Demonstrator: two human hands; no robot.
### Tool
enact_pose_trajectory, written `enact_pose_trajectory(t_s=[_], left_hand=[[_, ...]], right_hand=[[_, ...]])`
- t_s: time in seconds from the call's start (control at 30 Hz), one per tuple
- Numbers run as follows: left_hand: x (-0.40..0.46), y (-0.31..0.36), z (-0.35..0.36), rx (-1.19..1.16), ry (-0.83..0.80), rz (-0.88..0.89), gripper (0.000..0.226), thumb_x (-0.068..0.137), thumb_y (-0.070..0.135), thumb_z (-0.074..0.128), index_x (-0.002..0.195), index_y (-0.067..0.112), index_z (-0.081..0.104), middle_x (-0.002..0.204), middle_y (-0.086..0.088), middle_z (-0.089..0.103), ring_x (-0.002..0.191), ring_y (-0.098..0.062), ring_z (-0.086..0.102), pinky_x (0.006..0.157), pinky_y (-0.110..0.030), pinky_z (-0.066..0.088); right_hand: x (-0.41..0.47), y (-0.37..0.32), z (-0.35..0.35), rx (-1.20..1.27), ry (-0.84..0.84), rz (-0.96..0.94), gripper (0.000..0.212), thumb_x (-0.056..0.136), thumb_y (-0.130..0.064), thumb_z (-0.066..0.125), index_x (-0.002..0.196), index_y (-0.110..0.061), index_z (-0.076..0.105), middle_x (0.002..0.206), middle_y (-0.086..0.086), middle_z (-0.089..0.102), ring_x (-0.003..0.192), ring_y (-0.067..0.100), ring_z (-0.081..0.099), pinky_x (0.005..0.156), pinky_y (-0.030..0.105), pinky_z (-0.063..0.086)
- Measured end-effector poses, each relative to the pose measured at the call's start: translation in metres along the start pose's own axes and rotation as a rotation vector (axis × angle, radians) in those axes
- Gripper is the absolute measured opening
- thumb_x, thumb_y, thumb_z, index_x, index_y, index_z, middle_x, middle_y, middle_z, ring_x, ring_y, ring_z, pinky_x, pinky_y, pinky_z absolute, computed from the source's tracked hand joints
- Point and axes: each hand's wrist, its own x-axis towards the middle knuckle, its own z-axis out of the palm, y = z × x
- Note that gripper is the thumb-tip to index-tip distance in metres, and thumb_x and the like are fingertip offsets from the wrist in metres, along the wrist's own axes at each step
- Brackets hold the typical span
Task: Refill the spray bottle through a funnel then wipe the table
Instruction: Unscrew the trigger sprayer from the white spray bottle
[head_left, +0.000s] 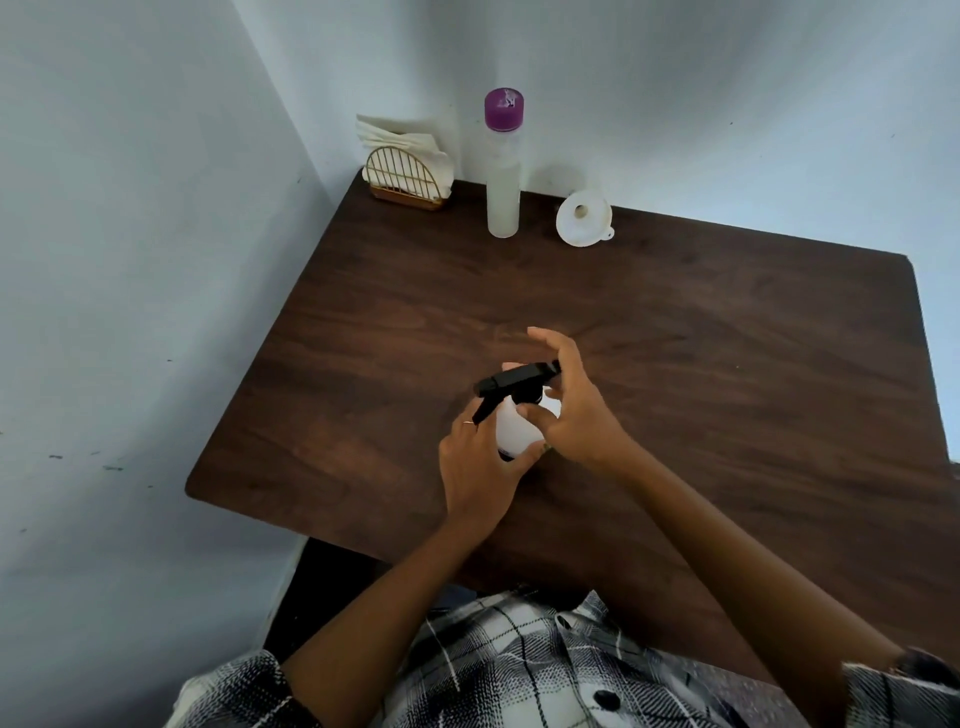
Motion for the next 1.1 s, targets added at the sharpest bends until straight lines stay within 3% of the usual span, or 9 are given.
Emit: enact_pose_trajectory(t_s=[0.13,0.23,0.4,0.5,0.6,0.73,0.9,1.0,1.1], left_hand=[[0.001,-0.002,0.002,-0.013,-0.009,0.009,0.077,0.073,0.065,0.051,0.137,0.024,0.041,0.133,0.003,0.055,0.116,-0.018,0.054,0.091,-0.035,0.044],[0.001,0.000,0.002,0.005,-0.003,0.007,0.077,0.073,0.069,0.045,0.135,0.025,0.043,0.130,0.002,0.057,0.115,-0.019,0.054,0.091,-0.037,0.045],[0.006,-0.004,0.003,-0.003,0.021,-0.013,0.076,0.073,0.069,0.047,0.132,0.020,0.048,0.126,0.000,0.058,0.112,-0.019,0.056,0.089,-0.037,0.047],[0.006,-0.008,0.001,0.000,0.028,-0.005,0.075,0.074,0.067,0.048,0.134,0.022,0.044,0.130,0.001,0.056,0.116,-0.019,0.054,0.092,-0.037,0.045],[0.008,-0.013,-0.002,0.002,0.040,0.009,0.077,0.074,0.068,0.047,0.136,0.022,0.043,0.134,0.001,0.055,0.117,-0.021,0.055,0.093,-0.043,0.048],[0.009,-0.014,-0.004,0.023,0.033,-0.009,0.080,0.073,0.072,0.042,0.133,0.020,0.047,0.130,-0.001,0.057,0.114,-0.021,0.056,0.092,-0.041,0.046],[0.010,-0.016,-0.004,-0.022,0.061,-0.009,0.074,0.073,0.063,0.057,0.131,0.019,0.048,0.128,0.000,0.058,0.115,-0.018,0.055,0.089,-0.038,0.049],[0.010,-0.018,-0.002,-0.009,0.055,-0.009,0.072,0.073,0.058,0.063,0.131,0.018,0.049,0.125,-0.001,0.059,0.113,-0.019,0.056,0.089,-0.039,0.049],[0.010,-0.017,-0.002,0.004,0.048,-0.021,0.075,0.072,0.063,0.059,0.130,0.017,0.049,0.124,-0.002,0.060,0.113,-0.019,0.055,0.091,-0.037,0.047]], right_hand=[[0.003,-0.001,0.001,-0.051,0.081,-0.043,0.083,0.070,-0.017,0.080,0.133,-0.033,0.030,0.116,-0.007,0.053,0.111,0.007,0.049,0.094,0.021,0.039],[0.002,-0.004,0.006,-0.096,0.271,-0.054,0.071,0.067,-0.015,0.082,0.125,-0.021,0.040,0.099,-0.019,0.050,0.095,-0.001,0.051,0.085,0.017,0.043],[0.003,-0.003,-0.001,-0.117,0.092,-0.152,0.058,0.078,0.007,0.066,0.127,-0.018,0.047,0.118,-0.011,0.053,0.112,-0.002,0.050,0.101,0.020,0.041],[0.006,-0.004,0.000,-0.123,0.044,-0.149,0.059,0.078,-0.007,0.072,0.129,-0.023,0.047,0.125,-0.010,0.050,0.112,-0.005,0.046,0.095,0.015,0.038],[0.008,-0.004,0.009,-0.143,0.147,-0.154,0.063,0.070,-0.027,0.081,0.126,-0.024,0.052,0.121,-0.004,0.051,0.104,0.002,0.049,0.088,0.016,0.043],[0.012,-0.003,0.021,-0.216,0.345,-0.236,0.046,0.074,-0.021,0.079,0.116,-0.013,0.061,0.107,0.002,0.062,0.097,0.008,0.056,0.086,0.027,0.050],[0.016,-0.011,0.010,-0.178,0.069,-0.231,0.064,0.076,0.010,0.061,0.134,-0.012,0.048,0.131,0.002,0.056,0.121,0.013,0.052,0.101,0.027,0.044],[0.017,-0.013,0.009,-0.198,0.022,-0.205,0.064,0.076,0.000,0.068,0.135,-0.016,0.046,0.133,-0.002,0.053,0.122,0.011,0.050,0.101,0.025,0.041],[0.018,-0.013,0.014,-0.238,0.126,-0.225,0.061,0.076,-0.004,0.073,0.131,-0.014,0.051,0.130,0.000,0.057,0.117,0.013,0.054,0.100,0.033,0.046]])
